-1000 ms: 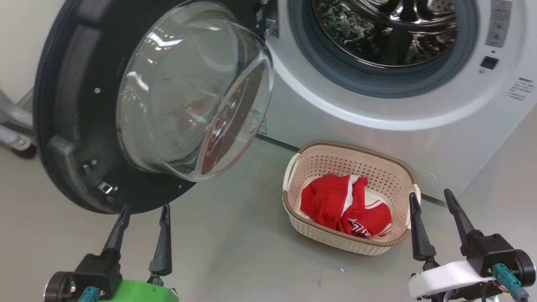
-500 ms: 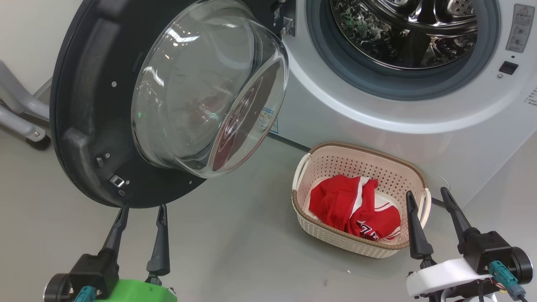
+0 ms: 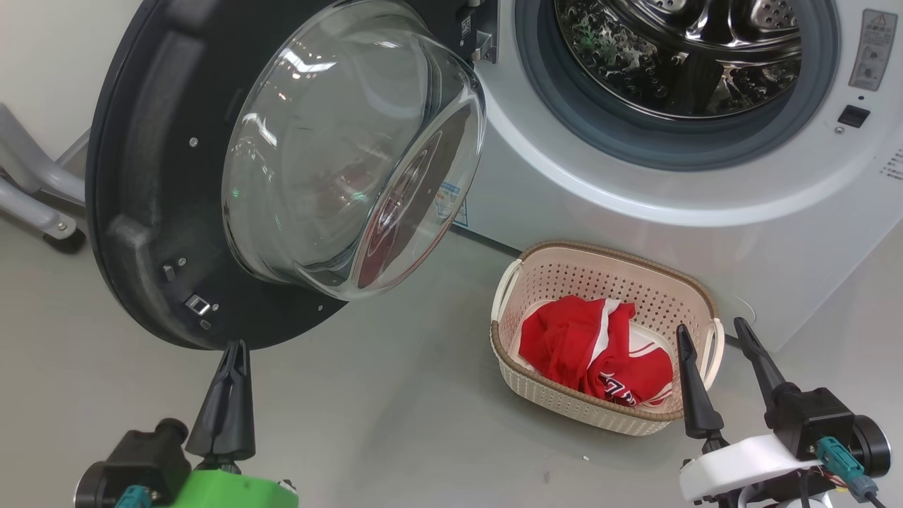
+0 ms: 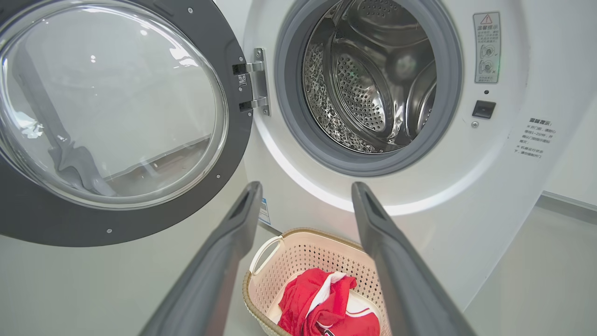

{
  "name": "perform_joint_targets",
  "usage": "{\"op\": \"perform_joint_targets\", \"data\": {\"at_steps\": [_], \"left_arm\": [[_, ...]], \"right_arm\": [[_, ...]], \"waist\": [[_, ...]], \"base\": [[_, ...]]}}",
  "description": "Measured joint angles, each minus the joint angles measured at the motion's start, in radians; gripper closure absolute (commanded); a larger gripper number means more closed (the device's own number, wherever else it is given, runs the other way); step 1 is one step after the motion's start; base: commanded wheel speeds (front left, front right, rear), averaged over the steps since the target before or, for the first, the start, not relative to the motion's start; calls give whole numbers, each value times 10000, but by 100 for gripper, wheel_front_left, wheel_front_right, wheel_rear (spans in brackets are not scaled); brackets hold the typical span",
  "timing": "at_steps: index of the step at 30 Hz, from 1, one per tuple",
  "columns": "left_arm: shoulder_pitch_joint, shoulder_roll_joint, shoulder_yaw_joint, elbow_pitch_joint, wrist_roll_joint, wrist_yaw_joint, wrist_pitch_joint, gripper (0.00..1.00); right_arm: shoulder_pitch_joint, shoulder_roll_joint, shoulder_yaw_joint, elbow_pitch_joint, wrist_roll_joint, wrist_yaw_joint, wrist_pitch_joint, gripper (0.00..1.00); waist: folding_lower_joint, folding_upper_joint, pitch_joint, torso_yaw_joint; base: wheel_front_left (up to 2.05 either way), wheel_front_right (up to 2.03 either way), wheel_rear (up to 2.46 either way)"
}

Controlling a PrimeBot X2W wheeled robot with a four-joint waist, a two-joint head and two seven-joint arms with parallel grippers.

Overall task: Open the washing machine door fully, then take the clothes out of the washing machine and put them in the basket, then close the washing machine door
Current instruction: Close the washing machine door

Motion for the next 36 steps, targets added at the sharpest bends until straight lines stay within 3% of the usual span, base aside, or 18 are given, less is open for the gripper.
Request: {"op": "perform_joint_targets", "data": {"at_steps": [6, 13, 15, 20, 26, 32, 36], "left_arm": [[-1, -217, -31, -639, -1649, -616, -190, 100], [-30, -410, -157, -1745, -5812, -1858, -140, 100], [-71, -408, -56, -2247, -7618, -2174, -79, 100], [-682, -407, 295, -3147, -9860, -2226, 10, 100], [-1822, -337, 1797, -3726, -10650, -2226, 196, 100], [-2784, 382, 3484, -3478, -11444, -2213, 307, 100], [-3468, 1122, 4715, -2481, -12034, -1799, 537, 100]], "right_arm": [[-11, -12, 33, 0, -31, 2, 75, 0], [-45, -48, 38, -2, -58, 2, 134, 0], [-45, -54, 40, -46, -104, 0, 173, 0], [-46, -58, 35, -125, -138, 0, 209, 0], [-45, -167, -67, -257, -236, -8, 295, 0], [-49, -192, -94, -383, -309, -10, 328, 0], [-90, -201, -54, -458, -345, -12, 403, 0]], "waist": [[0, 0, -3, 4], [0, 0, 4, 4], [0, 0, 36, 2], [0, 0, 165, 1], [0, 0, 310, 5], [0, 0, 460, 1], [0, 0, 586, -85]], "base": [[0, 0, 0], [0, 0, 0], [0, 0, 0], [0, 0, 0], [0, 0, 0], [0, 0, 0], [0, 0, 0]]}}
